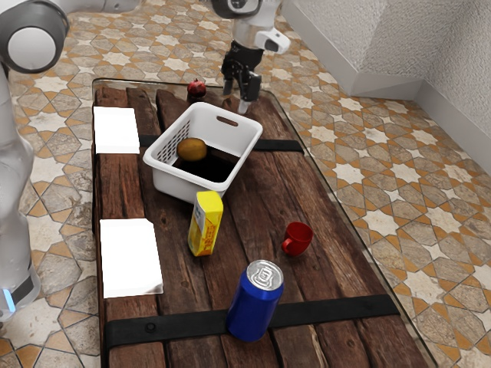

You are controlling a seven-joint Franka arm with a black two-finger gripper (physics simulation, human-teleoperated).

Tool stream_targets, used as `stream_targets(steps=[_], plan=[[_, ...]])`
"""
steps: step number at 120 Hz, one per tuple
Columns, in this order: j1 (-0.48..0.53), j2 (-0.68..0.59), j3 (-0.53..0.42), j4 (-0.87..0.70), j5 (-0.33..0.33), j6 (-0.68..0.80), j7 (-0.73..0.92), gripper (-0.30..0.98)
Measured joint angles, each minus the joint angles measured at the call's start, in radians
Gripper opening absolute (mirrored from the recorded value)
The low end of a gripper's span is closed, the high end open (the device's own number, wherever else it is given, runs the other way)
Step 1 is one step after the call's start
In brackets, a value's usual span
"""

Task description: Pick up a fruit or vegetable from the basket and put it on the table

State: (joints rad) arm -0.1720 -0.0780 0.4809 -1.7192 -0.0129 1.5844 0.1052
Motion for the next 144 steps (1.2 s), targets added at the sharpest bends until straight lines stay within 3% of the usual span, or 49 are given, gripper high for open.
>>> stream_targets(steps=[46,97,144], plan=[[-0.003,-0.054,0.034,-0.181,0.009,0.128,0.020,0.69],[-0.003,-0.104,0.064,-0.354,0.076,0.309,0.216,0.69],[-0.007,-0.151,0.078,-0.453,0.164,0.369,0.356,0.69]])
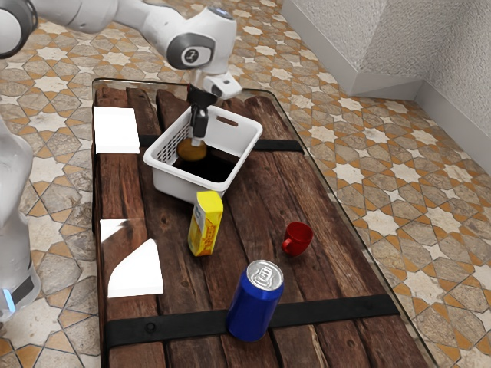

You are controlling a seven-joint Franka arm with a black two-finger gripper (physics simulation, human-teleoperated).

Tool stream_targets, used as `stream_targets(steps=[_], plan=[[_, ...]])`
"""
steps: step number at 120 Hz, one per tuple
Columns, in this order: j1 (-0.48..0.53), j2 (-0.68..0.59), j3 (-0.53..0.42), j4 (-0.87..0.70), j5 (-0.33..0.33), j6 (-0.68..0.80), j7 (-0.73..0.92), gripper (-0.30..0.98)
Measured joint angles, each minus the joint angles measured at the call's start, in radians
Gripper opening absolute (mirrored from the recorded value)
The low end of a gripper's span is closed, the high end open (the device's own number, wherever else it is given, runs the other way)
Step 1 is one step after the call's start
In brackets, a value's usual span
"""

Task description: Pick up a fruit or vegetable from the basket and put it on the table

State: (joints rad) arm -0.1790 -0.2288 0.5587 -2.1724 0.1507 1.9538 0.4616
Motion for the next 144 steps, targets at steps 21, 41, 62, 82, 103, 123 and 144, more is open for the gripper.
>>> stream_targets(steps=[21,41,62,82,103,123,144], plan=[[0.000,0.006,0.001,-0.018,0.013,0.021,0.039,0.69],[0.000,0.019,0.001,-0.033,0.016,0.042,0.067,0.69],[0.000,0.045,0.001,-0.052,0.015,0.075,0.089,0.68],[0.002,0.055,0.007,-0.065,0.012,0.101,0.105,0.58],[-0.001,0.046,0.007,-0.065,0.011,0.120,0.115,0.37],[-0.026,-0.021,-0.014,-0.041,0.010,0.130,0.119,0.34],[-0.056,-0.045,-0.061,0.058,-0.023,0.129,0.122,0.33]])
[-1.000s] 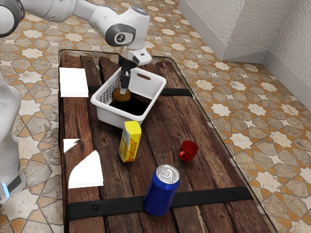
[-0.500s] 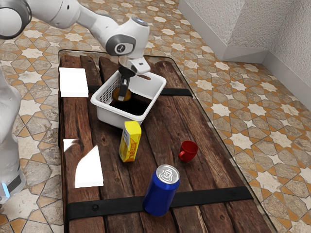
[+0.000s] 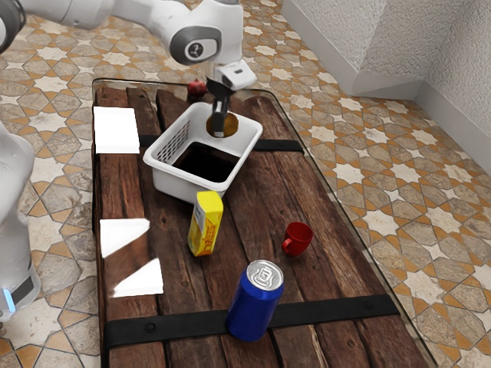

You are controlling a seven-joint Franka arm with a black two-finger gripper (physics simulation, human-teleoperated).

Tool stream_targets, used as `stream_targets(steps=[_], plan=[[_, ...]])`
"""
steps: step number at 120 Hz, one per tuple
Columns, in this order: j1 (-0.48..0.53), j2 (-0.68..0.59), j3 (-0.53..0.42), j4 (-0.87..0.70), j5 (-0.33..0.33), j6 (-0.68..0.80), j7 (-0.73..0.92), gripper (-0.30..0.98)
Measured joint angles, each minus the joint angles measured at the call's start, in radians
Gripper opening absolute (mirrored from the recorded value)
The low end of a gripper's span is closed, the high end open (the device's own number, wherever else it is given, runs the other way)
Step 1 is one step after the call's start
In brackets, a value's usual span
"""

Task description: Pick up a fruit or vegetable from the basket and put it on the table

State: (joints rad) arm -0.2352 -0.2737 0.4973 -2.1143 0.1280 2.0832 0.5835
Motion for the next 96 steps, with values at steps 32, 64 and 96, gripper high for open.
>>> stream_targets(steps=[32,64,96], plan=[[-0.080,0.185,-0.074,0.261,-0.086,-0.041,0.004,0.33],[-0.094,0.380,-0.127,0.403,-0.195,-0.057,0.007,0.32],[-0.082,0.399,-0.132,0.407,-0.225,-0.059,0.015,0.60]])
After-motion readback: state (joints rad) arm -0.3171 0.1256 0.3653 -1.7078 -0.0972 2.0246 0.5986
